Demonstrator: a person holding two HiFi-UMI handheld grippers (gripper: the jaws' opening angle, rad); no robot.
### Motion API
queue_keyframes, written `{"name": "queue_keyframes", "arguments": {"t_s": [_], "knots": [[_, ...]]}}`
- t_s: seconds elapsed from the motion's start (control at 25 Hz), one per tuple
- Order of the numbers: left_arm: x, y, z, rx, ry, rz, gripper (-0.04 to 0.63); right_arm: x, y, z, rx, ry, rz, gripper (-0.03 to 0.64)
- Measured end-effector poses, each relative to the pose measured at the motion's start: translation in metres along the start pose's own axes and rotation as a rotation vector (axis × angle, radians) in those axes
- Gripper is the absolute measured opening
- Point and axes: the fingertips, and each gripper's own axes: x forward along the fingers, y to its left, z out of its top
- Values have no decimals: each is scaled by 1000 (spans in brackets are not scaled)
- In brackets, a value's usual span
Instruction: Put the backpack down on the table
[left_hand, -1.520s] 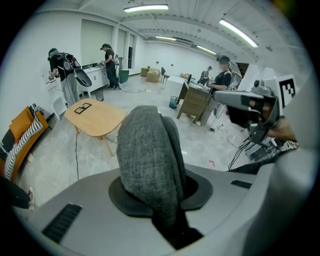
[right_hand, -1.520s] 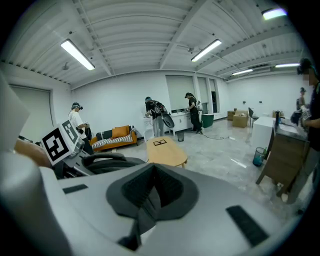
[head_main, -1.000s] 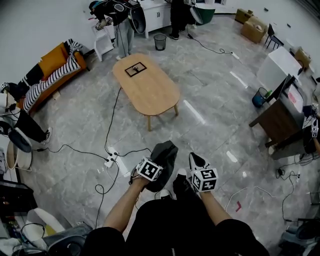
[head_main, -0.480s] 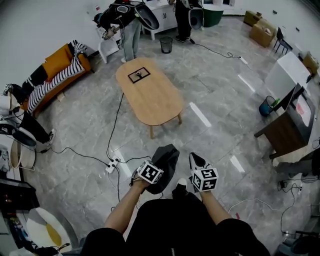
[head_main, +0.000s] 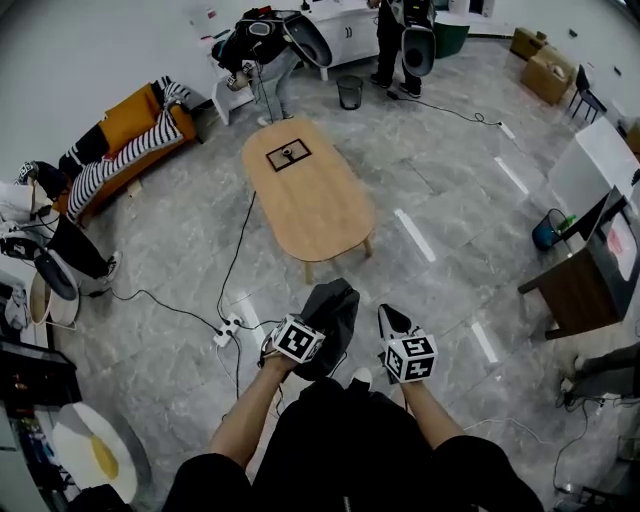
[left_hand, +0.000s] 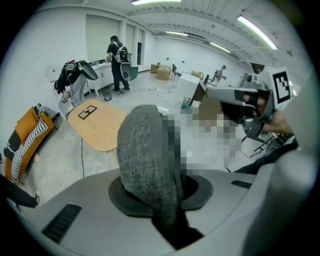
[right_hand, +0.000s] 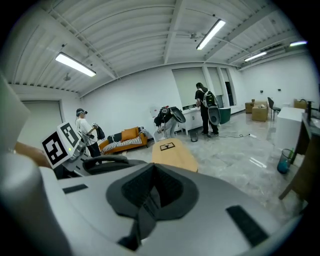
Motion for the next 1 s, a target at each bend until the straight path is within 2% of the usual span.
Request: {"name": "queue_keyframes", "arguments": {"t_s": [0.4,0.72,1.0], "knots": [[-2,22,36,-72,-44,20,94,18,-18,12,22,8,-2,11],[25,51,57,-54,-17,-22,94,60,-28,23,26,39,-18,11],[42,89,78,-39,-21,-53,94,109,-29,54,0,42,-40,11]]}}
